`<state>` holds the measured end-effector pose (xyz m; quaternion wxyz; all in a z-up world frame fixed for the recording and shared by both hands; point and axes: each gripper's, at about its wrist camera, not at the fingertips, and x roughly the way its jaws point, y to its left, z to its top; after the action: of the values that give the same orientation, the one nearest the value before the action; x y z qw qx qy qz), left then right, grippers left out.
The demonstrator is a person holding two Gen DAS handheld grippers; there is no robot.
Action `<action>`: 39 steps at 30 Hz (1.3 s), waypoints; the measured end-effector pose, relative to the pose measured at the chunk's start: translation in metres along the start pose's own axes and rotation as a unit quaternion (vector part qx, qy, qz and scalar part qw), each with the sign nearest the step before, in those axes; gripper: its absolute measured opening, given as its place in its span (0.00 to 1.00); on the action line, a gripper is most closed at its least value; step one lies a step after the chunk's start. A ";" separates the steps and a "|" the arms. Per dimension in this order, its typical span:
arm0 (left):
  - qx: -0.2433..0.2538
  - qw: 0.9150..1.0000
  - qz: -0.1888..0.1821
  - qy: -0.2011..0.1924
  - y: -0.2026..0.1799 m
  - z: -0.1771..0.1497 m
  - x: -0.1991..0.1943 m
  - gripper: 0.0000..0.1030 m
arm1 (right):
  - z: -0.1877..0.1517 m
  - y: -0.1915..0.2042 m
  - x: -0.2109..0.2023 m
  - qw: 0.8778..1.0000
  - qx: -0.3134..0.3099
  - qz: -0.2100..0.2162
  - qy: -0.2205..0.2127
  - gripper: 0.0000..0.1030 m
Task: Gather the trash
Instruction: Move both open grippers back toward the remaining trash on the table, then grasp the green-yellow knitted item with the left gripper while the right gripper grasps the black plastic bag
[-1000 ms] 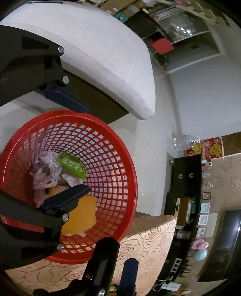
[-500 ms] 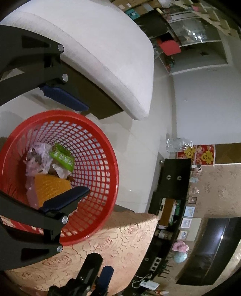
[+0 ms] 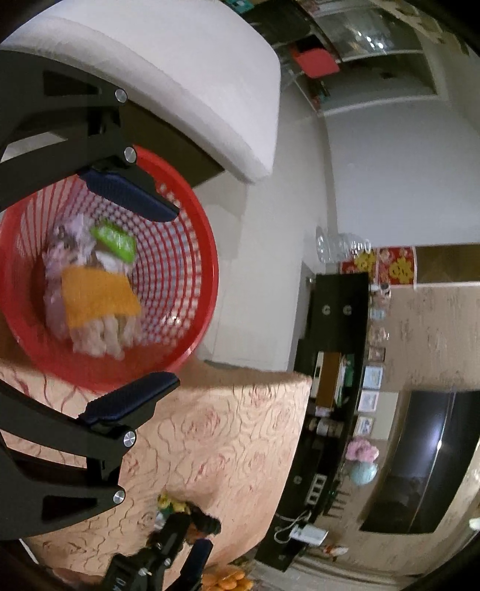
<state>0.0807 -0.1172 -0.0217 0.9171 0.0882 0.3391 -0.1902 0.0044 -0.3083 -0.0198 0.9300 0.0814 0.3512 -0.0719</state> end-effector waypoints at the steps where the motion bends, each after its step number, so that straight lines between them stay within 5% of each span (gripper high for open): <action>1: 0.004 1.000 -0.005 0.000 -0.007 0.001 0.000 0.78 | -0.005 -0.015 -0.007 1.000 0.014 -0.012 -0.002 0.74; 10: 0.048 0.998 -0.040 0.000 -0.065 -0.001 0.006 0.78 | -0.042 -0.106 -0.044 0.990 0.094 -0.107 -0.011 0.74; 21: 0.114 0.989 -0.088 0.013 -0.129 -0.014 0.024 0.78 | -0.066 -0.159 -0.059 0.977 0.159 -0.139 -0.007 0.75; 28: 0.172 0.977 -0.119 0.031 -0.172 -0.009 0.044 0.78 | -0.071 -0.180 -0.051 0.972 0.181 -0.147 -0.001 0.75; 39: 0.273 0.945 -0.173 0.048 -0.252 -0.013 0.098 0.78 | -0.077 -0.207 -0.039 0.963 0.225 -0.150 0.017 0.75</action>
<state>0.0384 -0.3718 -0.1036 0.7937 0.2836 0.3278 -0.4268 -0.1135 -0.4922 -0.0721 0.8601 0.2364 0.3497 -0.2865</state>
